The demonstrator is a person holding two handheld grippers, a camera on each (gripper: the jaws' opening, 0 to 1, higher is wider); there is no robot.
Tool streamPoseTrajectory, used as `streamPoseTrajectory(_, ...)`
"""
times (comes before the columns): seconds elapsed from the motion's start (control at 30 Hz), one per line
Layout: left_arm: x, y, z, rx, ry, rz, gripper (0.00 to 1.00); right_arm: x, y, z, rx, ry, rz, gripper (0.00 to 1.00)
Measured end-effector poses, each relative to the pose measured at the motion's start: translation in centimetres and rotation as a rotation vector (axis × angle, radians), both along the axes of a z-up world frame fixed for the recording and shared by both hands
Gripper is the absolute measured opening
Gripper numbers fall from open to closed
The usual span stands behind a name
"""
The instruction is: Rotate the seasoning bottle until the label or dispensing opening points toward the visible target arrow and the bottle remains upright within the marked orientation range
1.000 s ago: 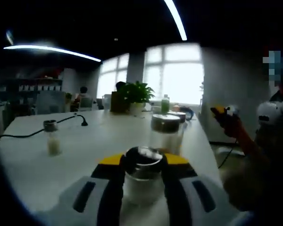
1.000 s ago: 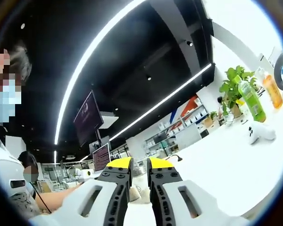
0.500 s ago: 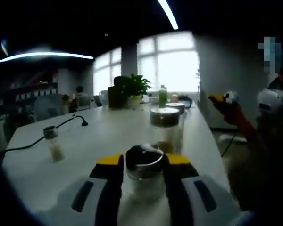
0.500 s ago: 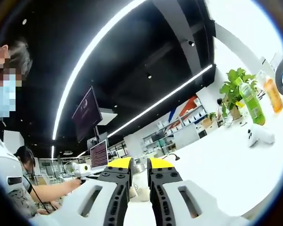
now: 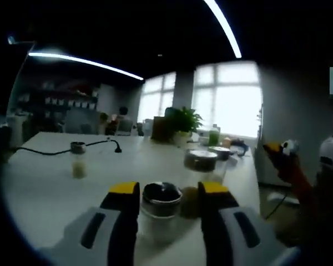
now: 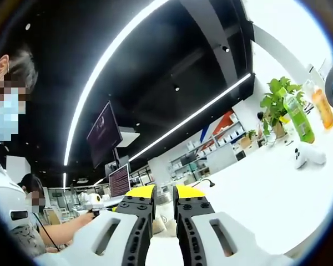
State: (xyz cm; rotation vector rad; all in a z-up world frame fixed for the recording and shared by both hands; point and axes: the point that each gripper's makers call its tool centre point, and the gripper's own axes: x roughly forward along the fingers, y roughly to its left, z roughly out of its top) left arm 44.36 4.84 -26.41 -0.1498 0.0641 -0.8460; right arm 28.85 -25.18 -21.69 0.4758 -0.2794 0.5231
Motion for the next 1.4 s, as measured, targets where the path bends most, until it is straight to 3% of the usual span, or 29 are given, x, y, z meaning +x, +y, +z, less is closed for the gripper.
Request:
streamPoseTrajectory(0.07, -0.1, -0.1, -0.3, -0.039, 0.036, 0.014, 0.44, 0.0, 0.0, 0.0, 0.0, 0.001, 0.002, 0.1)
streamPoseTrajectory(0.17, -0.2, -0.1, -0.4, -0.056, 0.034, 0.049, 0.44, 0.0, 0.1, -0.1, 0.002, 0.003, 0.004, 0.1)
streamPoseTrajectory(0.3, 0.5, 1.1, -0.9, 0.015, -0.022, 0.176, 0.45, 0.0, 0.0, -0.1, 0.0, 0.003, 0.0, 0.1)
streamPoseTrajectory(0.33, 0.6, 1.2, -1.0, 0.022, -0.011, 0.195, 0.46, 0.0, -0.1, -0.1, -0.001, 0.002, -0.001, 0.1)
streamPoseTrajectory(0.5, 0.4, 0.1, -0.6, 0.022, -0.024, 0.197, 0.5, 0.0, -0.2, -0.1, 0.001, 0.003, -0.004, 0.1)
streamPoseTrajectory(0.8, 1.7, 0.2, -0.4, 0.073, -0.09, 0.304, 0.49, 0.2, -0.3, -0.1, 0.004, 0.006, -0.006, 0.1)
streamPoseTrajectory(0.93, 1.6, -0.2, -0.8, 0.081, -0.084, 0.286, 0.36, 0.2, -0.6, -0.2, 0.008, 0.007, -0.01, 0.1)
streamPoseTrajectory(1.17, 1.6, -0.1, -1.3, 0.062, -0.053, 0.264, 0.35, 0.1, -0.6, -0.2, 0.009, 0.003, -0.008, 0.1)
streamPoseTrajectory(1.4, 1.1, -0.4, -1.4, 0.079, -0.071, 0.223, 0.34, 0.0, -0.4, -0.2, 0.006, 0.005, -0.004, 0.1)
